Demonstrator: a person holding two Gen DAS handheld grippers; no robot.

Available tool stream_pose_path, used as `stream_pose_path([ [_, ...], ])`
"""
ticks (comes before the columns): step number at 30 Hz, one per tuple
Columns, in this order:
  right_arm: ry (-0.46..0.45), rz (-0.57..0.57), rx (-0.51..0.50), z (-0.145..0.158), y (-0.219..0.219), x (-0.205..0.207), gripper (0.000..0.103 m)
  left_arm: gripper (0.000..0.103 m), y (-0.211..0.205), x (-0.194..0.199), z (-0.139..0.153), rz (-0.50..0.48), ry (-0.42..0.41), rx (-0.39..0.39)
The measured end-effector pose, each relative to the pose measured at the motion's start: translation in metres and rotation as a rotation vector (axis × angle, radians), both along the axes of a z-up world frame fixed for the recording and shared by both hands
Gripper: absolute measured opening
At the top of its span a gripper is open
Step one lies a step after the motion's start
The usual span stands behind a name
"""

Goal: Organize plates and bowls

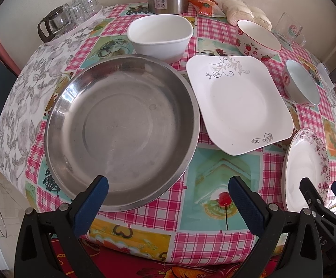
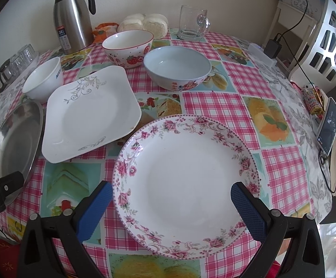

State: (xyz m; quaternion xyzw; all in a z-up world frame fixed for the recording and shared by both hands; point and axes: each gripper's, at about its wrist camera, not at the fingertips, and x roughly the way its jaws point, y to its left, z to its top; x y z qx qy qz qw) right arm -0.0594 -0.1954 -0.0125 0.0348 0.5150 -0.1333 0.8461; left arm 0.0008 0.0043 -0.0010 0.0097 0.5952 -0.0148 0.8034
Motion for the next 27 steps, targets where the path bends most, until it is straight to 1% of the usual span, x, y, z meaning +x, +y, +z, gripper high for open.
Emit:
stream_pose_path([
  [3,0.001,0.008,0.002,0.001,0.007,0.003,0.103,0.103,0.013,0.004,0.000,0.043,-0.006,-0.026],
  [7,-0.009,0.028,0.018,0.001,0.019,0.007,0.103,0.103,0.046,0.008,0.006,0.174,-0.031,-0.031],
  [8,-0.013,0.036,0.020,0.001,0.023,0.008,0.103,0.103,0.055,0.011,0.004,0.207,-0.020,-0.080],
  [10,-0.022,0.054,0.026,0.002,0.031,0.011,0.103,0.103,0.076,0.015,0.001,0.268,-0.051,-0.149],
  [12,-0.034,0.071,0.034,0.003,0.040,0.014,0.103,0.103,0.094,0.016,-0.001,0.332,-0.035,-0.138],
  [14,-0.051,0.085,0.045,0.004,0.048,0.016,0.103,0.103,0.110,0.016,-0.003,0.395,-0.013,-0.143],
  [15,-0.060,0.092,0.053,0.005,0.052,0.017,0.103,0.103,0.119,0.016,-0.004,0.430,-0.021,-0.155],
  [16,-0.069,0.099,0.061,0.006,0.055,0.018,0.103,0.103,0.122,0.016,-0.005,0.447,-0.016,-0.152],
  [18,-0.088,0.119,0.082,0.008,0.062,0.021,0.103,0.103,0.132,0.017,-0.003,0.481,-0.056,-0.139],
  [22,-0.122,0.154,0.126,0.010,0.076,0.027,0.103,0.103,0.150,0.024,-0.002,0.510,-0.137,-0.114],
  [25,-0.132,0.176,0.162,0.009,0.087,0.032,0.103,0.103,0.164,0.030,-0.009,0.505,-0.115,-0.132],
  [27,-0.123,0.188,0.190,0.006,0.094,0.035,0.103,0.103,0.172,0.033,-0.013,0.510,-0.112,-0.164],
])
